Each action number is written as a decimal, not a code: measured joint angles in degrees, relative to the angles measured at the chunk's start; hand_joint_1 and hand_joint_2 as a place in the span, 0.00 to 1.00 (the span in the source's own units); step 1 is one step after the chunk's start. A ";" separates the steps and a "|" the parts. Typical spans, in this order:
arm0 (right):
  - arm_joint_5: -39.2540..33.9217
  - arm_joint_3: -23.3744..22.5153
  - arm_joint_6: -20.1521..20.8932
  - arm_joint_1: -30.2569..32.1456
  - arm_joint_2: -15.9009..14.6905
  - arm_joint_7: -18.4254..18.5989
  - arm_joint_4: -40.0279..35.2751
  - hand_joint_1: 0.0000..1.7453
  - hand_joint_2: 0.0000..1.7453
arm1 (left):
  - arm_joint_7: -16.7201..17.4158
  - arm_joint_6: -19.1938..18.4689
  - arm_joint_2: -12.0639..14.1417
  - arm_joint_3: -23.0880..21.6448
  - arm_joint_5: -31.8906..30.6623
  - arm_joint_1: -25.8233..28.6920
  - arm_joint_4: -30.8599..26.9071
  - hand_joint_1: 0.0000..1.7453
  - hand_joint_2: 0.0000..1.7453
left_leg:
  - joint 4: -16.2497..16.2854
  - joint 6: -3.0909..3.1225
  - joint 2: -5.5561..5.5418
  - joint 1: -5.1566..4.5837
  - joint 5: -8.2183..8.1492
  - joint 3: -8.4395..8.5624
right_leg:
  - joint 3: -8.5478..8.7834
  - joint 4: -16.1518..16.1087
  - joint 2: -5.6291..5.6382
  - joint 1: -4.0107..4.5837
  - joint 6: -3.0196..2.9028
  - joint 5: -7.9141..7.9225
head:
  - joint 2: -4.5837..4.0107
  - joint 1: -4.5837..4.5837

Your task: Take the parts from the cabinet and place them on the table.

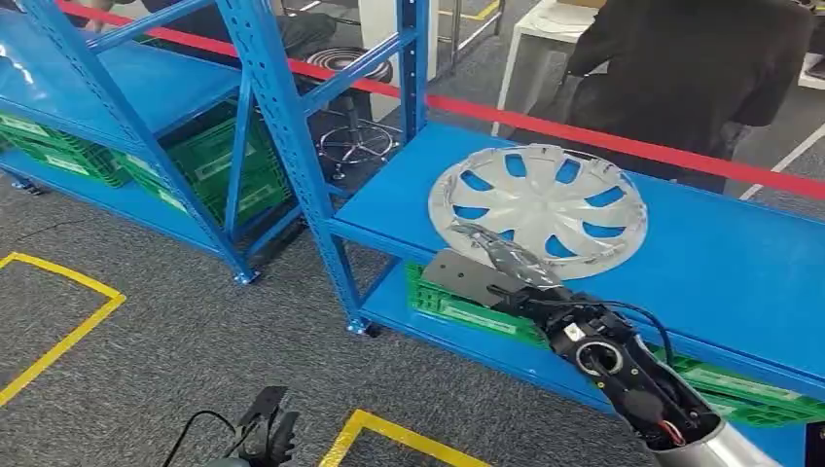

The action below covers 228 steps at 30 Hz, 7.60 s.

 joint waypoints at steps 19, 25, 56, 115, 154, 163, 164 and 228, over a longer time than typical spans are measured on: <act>-12.59 1.01 -2.01 -5.94 -8.42 3.89 9.64 0.00 0.00 | 0.26 0.26 0.02 -0.48 0.85 0.07 0.00 0.00 0.00 | 0.01 0.00 -0.02 -0.01 0.01 0.00 | 0.01 0.00 -0.01 -0.01 0.00 0.04 | 0.00 0.00; -9.79 1.09 -1.64 -7.51 -10.38 5.48 10.51 0.00 0.00 | 0.28 0.26 0.02 -0.68 1.03 0.02 0.00 0.00 0.00 | 0.01 -0.02 -0.01 -0.01 0.02 0.00 | 0.06 0.00 0.01 0.02 -0.02 0.06 | 0.00 0.00; -7.94 8.98 0.68 -11.54 -6.64 1.48 14.23 0.00 1.00 | 1.03 0.11 -0.24 -1.99 1.60 -0.57 0.00 0.00 0.00 | -0.02 -0.04 -0.05 0.00 0.04 0.00 | 0.11 0.02 -0.02 0.04 -0.03 0.05 | 0.00 0.00; -6.85 12.00 -0.22 -14.97 -8.37 4.02 25.99 0.00 1.00 | 0.02 -0.83 0.44 -4.81 2.60 -0.66 0.04 0.00 0.00 | -0.02 -0.05 -0.03 0.00 0.05 0.06 | 0.08 0.02 -0.02 0.04 -0.03 0.06 | 0.00 -0.02; -8.37 15.63 -0.09 -16.83 -6.29 -2.43 36.20 0.00 1.00 | 0.00 -1.55 0.48 -6.27 2.82 -0.72 0.04 0.00 0.00 | -0.05 -0.06 -0.01 0.00 0.09 0.64 | 0.59 0.01 -0.02 0.05 -0.05 0.07 | 0.00 -0.02; -7.81 15.67 -0.37 -16.96 -6.29 -2.38 37.14 0.00 1.00 | 0.02 -1.64 0.48 -6.29 2.91 -0.73 0.04 0.00 0.00 | -0.05 -0.06 -0.01 0.00 0.09 0.69 | 0.64 0.01 -0.02 0.06 -0.05 0.07 | 0.00 -0.02; -7.81 15.67 -0.44 -16.96 -6.29 -2.34 37.16 0.00 1.00 | 0.02 -1.64 0.48 -6.29 2.91 -0.73 0.04 0.00 0.00 | -0.05 -0.06 -0.01 0.00 0.09 0.69 | 0.64 0.01 -0.02 0.05 -0.05 0.07 | 0.00 -0.02; -4.85 15.67 0.02 -17.93 -6.27 -0.70 39.93 1.00 1.00 | -0.15 -1.62 0.61 -7.17 4.96 -0.75 0.04 0.00 0.00 | -0.06 -0.07 -0.01 0.02 0.08 0.78 | 0.66 -0.02 -0.03 0.04 -0.10 0.02 | 0.00 -0.06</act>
